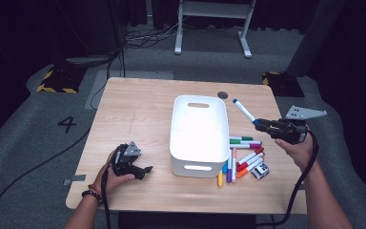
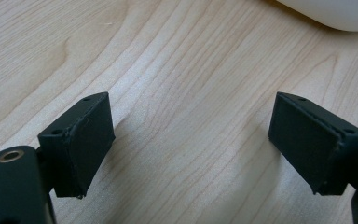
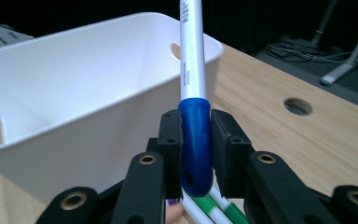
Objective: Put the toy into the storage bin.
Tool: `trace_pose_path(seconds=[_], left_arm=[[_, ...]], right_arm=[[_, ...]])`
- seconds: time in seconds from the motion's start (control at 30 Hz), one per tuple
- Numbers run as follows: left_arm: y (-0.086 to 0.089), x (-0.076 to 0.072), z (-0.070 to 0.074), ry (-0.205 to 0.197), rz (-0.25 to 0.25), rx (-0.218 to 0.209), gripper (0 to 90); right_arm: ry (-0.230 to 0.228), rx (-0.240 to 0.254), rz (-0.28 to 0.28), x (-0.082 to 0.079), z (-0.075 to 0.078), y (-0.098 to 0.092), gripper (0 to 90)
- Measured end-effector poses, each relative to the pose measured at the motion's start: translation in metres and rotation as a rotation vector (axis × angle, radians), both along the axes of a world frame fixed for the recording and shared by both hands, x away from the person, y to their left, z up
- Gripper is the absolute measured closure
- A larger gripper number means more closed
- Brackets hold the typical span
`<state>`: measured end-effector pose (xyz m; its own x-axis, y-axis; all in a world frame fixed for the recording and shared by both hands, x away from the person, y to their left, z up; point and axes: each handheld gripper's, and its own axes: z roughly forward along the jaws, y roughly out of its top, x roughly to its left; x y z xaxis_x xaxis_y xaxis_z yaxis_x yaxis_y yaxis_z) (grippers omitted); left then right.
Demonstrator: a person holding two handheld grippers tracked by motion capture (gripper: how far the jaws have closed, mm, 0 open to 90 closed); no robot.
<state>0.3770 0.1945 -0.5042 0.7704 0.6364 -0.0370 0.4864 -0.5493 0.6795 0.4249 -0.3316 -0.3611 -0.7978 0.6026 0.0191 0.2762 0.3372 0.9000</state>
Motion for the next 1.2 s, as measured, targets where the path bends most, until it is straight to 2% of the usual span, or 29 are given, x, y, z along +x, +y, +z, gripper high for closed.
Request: trace_pose_path(seconds=[0.03,0.07,0.17,0.33,0.37,0.5,0.57,0.63,0.67,0.73,0.87,0.9,0.97,1.03,1.1,1.2], left_arm=[[0.0,0.0,0.001,-0.011,0.0,0.01,14.3],[0.001,0.0,0.001,-0.013,0.001,0.01,14.3],[0.001,0.0,0.001,-0.011,0.0,0.01,14.3],[0.0,0.0,0.0,-0.002,0.001,0.003,14.3],[0.0,0.0,0.0,0.0,0.001,0.001,14.3],[0.0,0.0,0.0,0.002,0.0,0.0,14.3],[0.0,0.0,0.0,-0.004,0.002,0.005,14.3],[0.001,0.0,0.001,-0.01,-0.001,0.01,14.3],[0.0,0.0,0.0,0.0,0.0,0.0,14.3],[0.0,0.0,0.0,-0.005,0.001,0.005,14.3],[0.0,0.0,0.0,0.003,0.0,-0.002,14.3],[0.001,0.0,0.001,-0.01,-0.001,0.01,14.3],[0.0,0.0,0.0,0.001,0.0,0.0,14.3],[0.001,0.0,0.001,-0.01,0.0,0.011,14.3],[0.0,0.0,0.0,-0.004,0.002,0.002,14.3],[0.0,0.0,0.0,-0.003,0.001,0.003,14.3]], right_arm=[[-0.008,-0.001,0.028,-0.004,0.005,0.008,75.0],[-0.008,-0.001,0.028,-0.004,0.005,0.008,75.0],[-0.01,-0.013,0.09,-0.009,0.014,0.026,75.0],[-0.013,-0.026,0.135,-0.013,0.018,0.041,75.0],[-0.011,-0.024,0.155,-0.015,0.019,0.049,75.0],[-0.009,-0.021,0.205,-0.018,0.021,0.064,75.0],[-0.01,-0.04,0.228,-0.019,0.022,0.072,75.0],[-0.006,-0.039,0.239,-0.02,0.022,0.077,75.0],[-0.009,-0.05,0.248,-0.02,0.022,0.081,75.0],[-0.007,-0.073,0.278,-0.023,0.023,0.094,75.0],[0.009,-0.085,0.312,-0.027,0.023,0.107,74.9],[0.01,-0.103,0.325,-0.028,0.024,0.112,75.0],[0.014,-0.141,0.351,-0.03,0.023,0.122,75.0],[0.024,-0.18,0.369,-0.03,0.021,0.133,75.0],[0.035,-0.216,0.39,-0.028,0.016,0.143,74.9],[0.051,-0.256,0.407,-0.026,0.011,0.152,75.0]])
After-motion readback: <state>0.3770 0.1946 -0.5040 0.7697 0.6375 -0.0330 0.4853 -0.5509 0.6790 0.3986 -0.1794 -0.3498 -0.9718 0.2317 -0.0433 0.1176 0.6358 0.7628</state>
